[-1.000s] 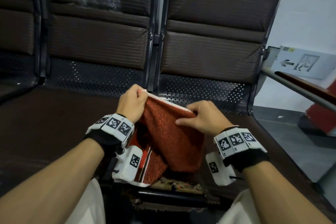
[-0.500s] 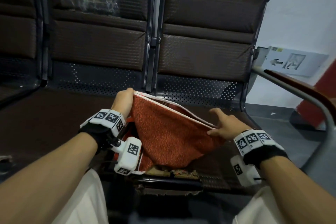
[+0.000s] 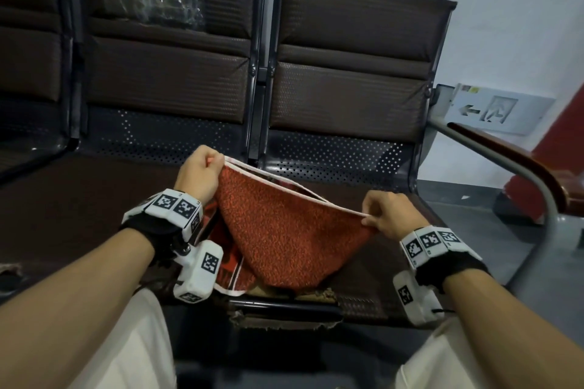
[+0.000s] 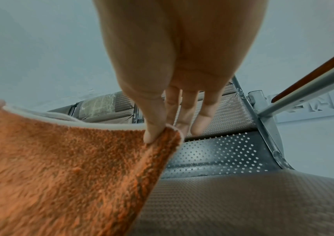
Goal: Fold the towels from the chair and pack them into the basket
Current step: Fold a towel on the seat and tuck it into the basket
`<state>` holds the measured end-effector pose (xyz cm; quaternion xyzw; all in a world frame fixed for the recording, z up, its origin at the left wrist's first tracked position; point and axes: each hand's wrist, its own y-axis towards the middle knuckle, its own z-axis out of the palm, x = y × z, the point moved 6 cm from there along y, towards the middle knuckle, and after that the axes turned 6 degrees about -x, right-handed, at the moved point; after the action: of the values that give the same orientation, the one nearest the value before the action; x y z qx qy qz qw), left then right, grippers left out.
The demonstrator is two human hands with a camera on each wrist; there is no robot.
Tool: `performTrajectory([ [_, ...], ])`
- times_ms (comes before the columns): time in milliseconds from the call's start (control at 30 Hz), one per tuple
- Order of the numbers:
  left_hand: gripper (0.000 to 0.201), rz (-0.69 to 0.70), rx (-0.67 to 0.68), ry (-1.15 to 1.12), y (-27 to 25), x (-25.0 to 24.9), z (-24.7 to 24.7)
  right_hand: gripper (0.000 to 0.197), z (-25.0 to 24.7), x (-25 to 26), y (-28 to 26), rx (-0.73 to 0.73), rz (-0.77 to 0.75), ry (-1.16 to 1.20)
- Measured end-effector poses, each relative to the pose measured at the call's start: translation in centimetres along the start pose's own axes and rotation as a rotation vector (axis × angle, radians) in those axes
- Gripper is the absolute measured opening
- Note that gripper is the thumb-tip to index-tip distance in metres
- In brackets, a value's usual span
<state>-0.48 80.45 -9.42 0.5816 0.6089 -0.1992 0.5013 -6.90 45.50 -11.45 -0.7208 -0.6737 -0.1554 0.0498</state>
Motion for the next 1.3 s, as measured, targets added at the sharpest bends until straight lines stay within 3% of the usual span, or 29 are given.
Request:
performTrajectory([
  [67,0.013,0.032,-0.073,-0.001,0.0,-0.2,-0.8,0.025,0.4,0.4,-0.1,0.023,-0.046,-0.004],
  [167,0.013,0.048,-0.126,-0.005,0.0,-0.4,-1.3,0.01,2.1,1.4,-0.7,0.226,-0.129,-0.102],
  [233,0.014,0.043,-0.135,-0.027,0.1,-0.3,-1.3,0.015,3.0,1.7,-1.1,0.299,-0.135,-0.175],
  [367,0.014,0.024,-0.143,-0.072,0.2,0.1,-1.1,0.017,2.9,1.3,-0.8,0.242,-0.066,-0.261],
  [433,0.012,0.001,-0.147,-0.103,0.3,0.1,-1.0,0.039,2.6,0.4,-0.4,0.206,0.013,-0.207],
  [500,0.012,-0.05,-0.174,-0.161,0.4,0.3,-1.0,0.048,2.4,-0.6,-0.1,0.189,0.087,-0.137],
  [600,0.017,-0.091,-0.18,-0.179,0.5,0.5,-0.7,0.042,2.4,-1.2,0.0,0.203,0.111,-0.084],
  [733,0.023,-0.09,-0.181,-0.122,0.8,0.5,-0.6,0.025,1.4,-1.7,0.3,0.058,0.142,0.024],
  [867,0.026,-0.056,-0.194,-0.121,0.6,-0.3,-0.6,0.023,-1.4,-3.1,0.9,-0.314,0.298,0.614],
  [933,0.027,-0.036,-0.195,-0.132,0.3,-1.0,-0.3,0.023,-1.9,-3.2,1.3,-0.417,0.366,0.787],
  [1000,0.027,-0.028,-0.192,-0.146,-0.1,-1.5,-0.2,0.023,-1.7,-3.1,1.6,-0.449,0.417,0.824],
  [1100,0.026,0.0,-0.187,-0.15,-0.3,-1.8,-0.8,0.023,-1.0,-2.9,1.9,-0.386,0.462,0.762],
  [1200,0.024,0.026,-0.149,-0.145,-0.4,-1.9,-1.7,0.007,-1.5,-3.0,1.2,-0.347,0.482,0.736],
  [1300,0.021,0.028,-0.094,-0.172,-1.3,-2.5,-1.9,0.006,-3.2,-2.4,0.5,-0.392,0.462,0.745],
])
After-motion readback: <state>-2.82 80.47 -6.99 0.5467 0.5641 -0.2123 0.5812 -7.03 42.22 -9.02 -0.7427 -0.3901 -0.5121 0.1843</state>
